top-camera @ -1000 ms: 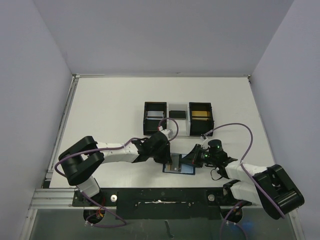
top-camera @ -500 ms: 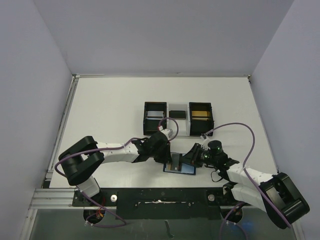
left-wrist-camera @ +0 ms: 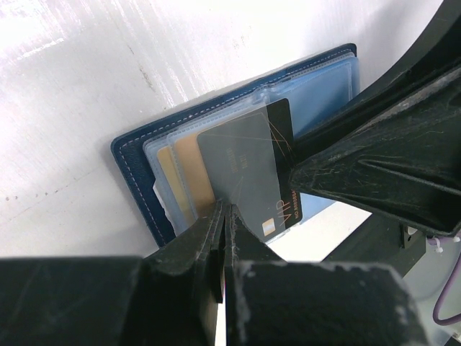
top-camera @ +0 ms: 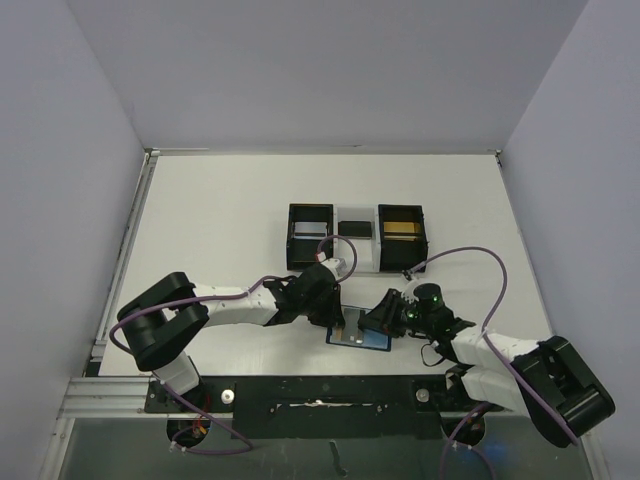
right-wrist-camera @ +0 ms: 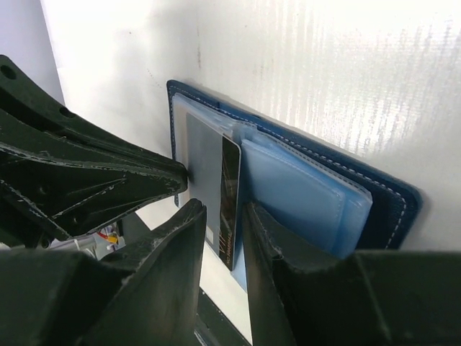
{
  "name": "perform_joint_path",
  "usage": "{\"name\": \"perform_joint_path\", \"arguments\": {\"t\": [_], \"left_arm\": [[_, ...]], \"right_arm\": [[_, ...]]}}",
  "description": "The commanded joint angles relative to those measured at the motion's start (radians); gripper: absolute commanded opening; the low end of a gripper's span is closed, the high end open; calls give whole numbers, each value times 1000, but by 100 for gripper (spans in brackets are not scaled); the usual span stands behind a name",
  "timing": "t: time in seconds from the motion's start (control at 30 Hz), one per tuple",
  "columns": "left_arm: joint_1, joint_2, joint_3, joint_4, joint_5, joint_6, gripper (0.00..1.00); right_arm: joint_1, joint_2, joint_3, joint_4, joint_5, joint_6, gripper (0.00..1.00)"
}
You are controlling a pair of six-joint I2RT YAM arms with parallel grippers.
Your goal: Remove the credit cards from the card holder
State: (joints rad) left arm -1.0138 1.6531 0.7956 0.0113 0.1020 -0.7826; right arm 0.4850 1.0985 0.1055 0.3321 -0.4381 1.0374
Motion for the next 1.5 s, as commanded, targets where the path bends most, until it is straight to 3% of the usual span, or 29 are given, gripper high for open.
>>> {"name": "perform_joint_path", "arguments": {"t": [0.0,0.13,0.27,0.47,0.8,1.07,1.2,1.33,1.47], "left_arm": [[-3,22,-23,-57,-30,5,0],[-3,23,-20,-69,-33,4,0],[-3,26,-21,-69,-30,3,0],[-4,28,-16,-82,-36,3,0],[-5,24,-22,-67,-23,5,0],[-6,27,-12,-56,-10,8,0],[-6,34,-14,-51,-5,5,0],[-8,40,-12,-43,-2,3,0],[-5,35,-13,-75,-15,-2,0]], "right_arm": [[1,44,-31,122,2,6,30],[1,95,-48,197,-3,22,28],[2,127,-62,272,-14,29,21],[-4,88,-76,298,-38,29,0],[-102,-167,-64,-28,-60,-55,0],[-108,-81,-61,52,-83,21,10],[-108,-40,-96,175,-89,63,24],[-107,0,-101,204,-111,37,24],[-107,33,-100,220,-142,8,16]]}}
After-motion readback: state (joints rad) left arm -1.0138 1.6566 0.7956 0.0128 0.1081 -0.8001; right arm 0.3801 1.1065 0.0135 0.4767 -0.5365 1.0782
